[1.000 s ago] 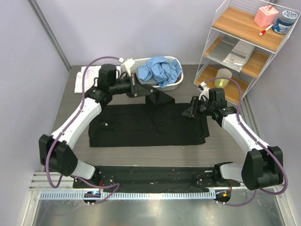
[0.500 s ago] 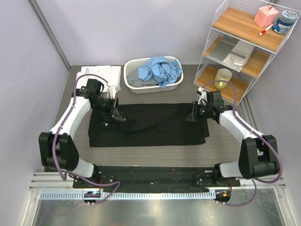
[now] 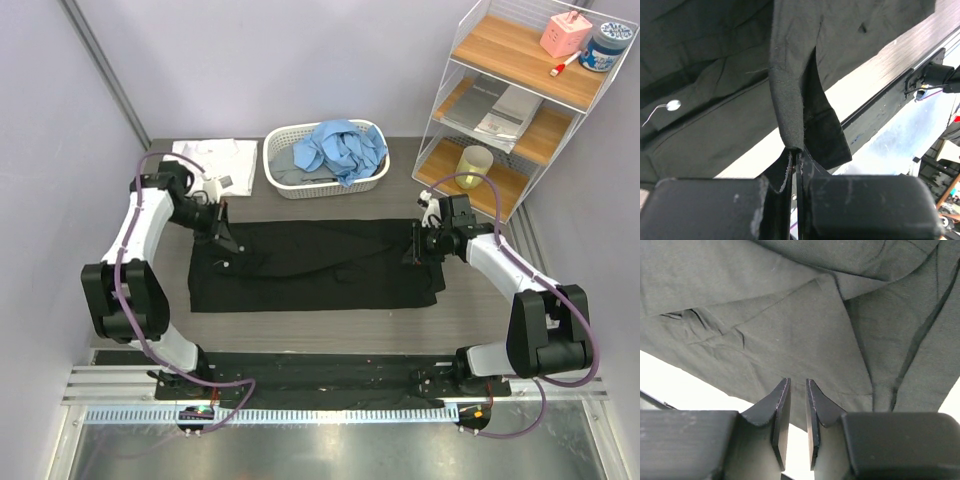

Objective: Fold and stack the long sleeve shirts
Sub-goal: Fold the shirt

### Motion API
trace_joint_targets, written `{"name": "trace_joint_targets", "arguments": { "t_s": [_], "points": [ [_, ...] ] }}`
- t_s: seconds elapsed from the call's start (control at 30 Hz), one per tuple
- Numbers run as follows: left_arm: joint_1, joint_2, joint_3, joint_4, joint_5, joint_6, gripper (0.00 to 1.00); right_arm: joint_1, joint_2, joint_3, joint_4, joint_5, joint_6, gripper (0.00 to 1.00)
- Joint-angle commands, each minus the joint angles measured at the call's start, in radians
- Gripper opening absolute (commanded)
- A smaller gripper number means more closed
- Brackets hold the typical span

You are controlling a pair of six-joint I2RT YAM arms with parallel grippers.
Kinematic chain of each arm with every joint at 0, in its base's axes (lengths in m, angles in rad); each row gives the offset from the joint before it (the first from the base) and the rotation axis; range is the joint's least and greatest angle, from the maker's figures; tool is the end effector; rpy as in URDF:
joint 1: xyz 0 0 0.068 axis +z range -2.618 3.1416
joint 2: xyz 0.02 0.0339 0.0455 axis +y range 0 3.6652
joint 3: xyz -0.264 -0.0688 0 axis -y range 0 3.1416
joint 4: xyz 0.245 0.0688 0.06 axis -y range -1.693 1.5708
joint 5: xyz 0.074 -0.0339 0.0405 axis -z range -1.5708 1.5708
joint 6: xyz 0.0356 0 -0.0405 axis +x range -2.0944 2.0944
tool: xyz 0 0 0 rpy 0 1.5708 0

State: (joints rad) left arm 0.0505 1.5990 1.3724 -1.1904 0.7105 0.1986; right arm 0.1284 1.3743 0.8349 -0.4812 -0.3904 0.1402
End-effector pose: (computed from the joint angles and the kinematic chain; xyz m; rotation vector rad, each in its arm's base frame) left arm 0.2959 -0.0083 0.2810 0.2808 2.7268 -0.9825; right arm 0.2615 0.0474 0.2069 -0.1290 2.5860 0.6042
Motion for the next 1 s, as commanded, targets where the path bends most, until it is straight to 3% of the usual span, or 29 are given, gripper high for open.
{"name": "trace_joint_targets", "arguments": {
  "t_s": [0.0, 0.33, 0.43, 0.5, 0.63, 0.77, 0.97],
  "points": [
    [0.048, 0.048, 0.007, -0.054, -0.038, 0.077, 0.00, -0.004, -0.037, 0.026, -0.014, 0.019, -0.047, 0.24],
    [0.066, 0.151, -0.016, 0.052, -0.186, 0.148, 0.01, -0.004, -0.072, 0.056, -0.085, -0.071, -0.136, 0.25],
    [0.068, 0.168, -0.016, 0.101, -0.232, 0.154, 0.06, -0.004, -0.070, 0.064, -0.102, -0.100, -0.168, 0.29],
    [0.074, 0.188, -0.009, 0.120, -0.282, 0.156, 0.24, -0.004, -0.063, 0.070, -0.112, -0.116, -0.177, 0.30],
    [0.097, 0.162, 0.001, 0.140, -0.315, 0.179, 0.43, -0.003, -0.032, 0.087, -0.137, -0.094, -0.208, 0.31],
    [0.104, 0.063, -0.013, 0.163, -0.302, 0.272, 0.70, 0.014, 0.002, 0.119, -0.154, -0.038, -0.244, 0.31],
    [0.104, -0.152, -0.033, 0.236, -0.241, 0.286, 0.83, 0.074, 0.058, 0.228, -0.198, 0.087, -0.342, 0.33]
  ]
}}
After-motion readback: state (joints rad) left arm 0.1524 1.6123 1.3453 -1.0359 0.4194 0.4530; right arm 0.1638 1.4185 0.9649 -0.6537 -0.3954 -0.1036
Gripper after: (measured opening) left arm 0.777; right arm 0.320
